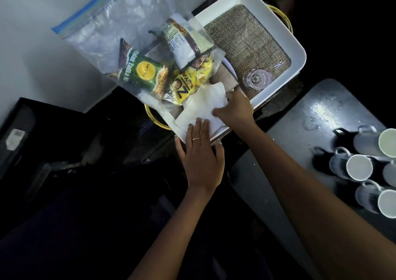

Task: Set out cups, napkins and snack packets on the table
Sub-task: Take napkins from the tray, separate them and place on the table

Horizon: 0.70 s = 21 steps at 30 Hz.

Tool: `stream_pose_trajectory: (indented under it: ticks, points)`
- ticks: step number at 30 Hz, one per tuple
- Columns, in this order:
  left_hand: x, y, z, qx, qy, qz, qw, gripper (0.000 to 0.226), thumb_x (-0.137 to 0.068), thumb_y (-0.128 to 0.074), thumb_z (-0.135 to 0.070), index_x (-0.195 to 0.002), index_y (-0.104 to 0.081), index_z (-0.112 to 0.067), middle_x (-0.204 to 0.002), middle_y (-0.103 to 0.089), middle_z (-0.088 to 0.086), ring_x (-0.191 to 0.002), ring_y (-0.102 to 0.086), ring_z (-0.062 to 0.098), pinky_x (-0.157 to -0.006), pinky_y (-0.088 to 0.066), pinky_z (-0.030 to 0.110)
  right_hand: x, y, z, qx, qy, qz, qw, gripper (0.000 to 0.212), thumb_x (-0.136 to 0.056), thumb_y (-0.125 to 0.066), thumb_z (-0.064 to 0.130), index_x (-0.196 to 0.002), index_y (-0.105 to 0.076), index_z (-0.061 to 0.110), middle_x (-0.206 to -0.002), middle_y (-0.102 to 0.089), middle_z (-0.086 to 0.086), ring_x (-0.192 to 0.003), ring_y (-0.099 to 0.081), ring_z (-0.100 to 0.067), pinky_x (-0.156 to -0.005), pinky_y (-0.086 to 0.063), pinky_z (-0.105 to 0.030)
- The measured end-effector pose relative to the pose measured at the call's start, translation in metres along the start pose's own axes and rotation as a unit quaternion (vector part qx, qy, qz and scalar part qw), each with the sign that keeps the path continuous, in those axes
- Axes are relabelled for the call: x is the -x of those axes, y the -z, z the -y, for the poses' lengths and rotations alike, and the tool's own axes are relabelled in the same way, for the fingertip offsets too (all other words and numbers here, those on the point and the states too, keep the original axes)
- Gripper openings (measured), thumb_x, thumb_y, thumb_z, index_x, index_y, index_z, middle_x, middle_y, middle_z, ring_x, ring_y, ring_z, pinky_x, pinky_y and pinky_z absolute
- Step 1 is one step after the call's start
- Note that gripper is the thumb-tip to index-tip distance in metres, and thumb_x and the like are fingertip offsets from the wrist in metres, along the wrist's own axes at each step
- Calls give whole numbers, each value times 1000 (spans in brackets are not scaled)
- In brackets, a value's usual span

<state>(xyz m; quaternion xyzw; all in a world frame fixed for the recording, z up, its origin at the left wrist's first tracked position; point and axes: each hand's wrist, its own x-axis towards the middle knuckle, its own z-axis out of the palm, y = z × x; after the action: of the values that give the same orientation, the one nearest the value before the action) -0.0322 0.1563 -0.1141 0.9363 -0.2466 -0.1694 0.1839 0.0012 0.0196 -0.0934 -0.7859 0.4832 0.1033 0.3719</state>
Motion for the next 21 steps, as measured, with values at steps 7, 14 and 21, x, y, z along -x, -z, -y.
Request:
stream_pose_trajectory:
  ticks: [7, 14, 21]
  points:
    - [2, 14, -4, 68, -15, -82, 994, 44, -88, -54, -21, -131, -50, -24, -146, -40, -5, -131, -44, 17, -112, -15, 44, 17, 21, -8, -246, 53, 13, 968, 19, -76, -72, 6, -93, -64, 4, -92, -70, -13, -83, -66, -26, -79, -55, -43]
    - [14, 21, -24, 304, 48, -169, 936, 35, -88, -51, -18, -123, -52, -12, -128, -39, -8, -116, -46, 8, -98, -39, 38, 55, 44, -42, -489, 16, -12, 872, 23, -73, -74, -2, -87, -67, 15, -78, -73, 5, -71, -69, -8, -64, -56, -25]
    - [10, 24, -62, 673, 378, 89, 629, 43, -96, -33, -49, -105, -63, -19, -107, -67, 2, -103, -63, 20, -79, -50, 32, 85, 78, -98, -630, -39, 52, 774, 41, -60, -76, 11, -100, -68, 6, -96, -75, -8, -85, -72, -22, -68, -58, -30]
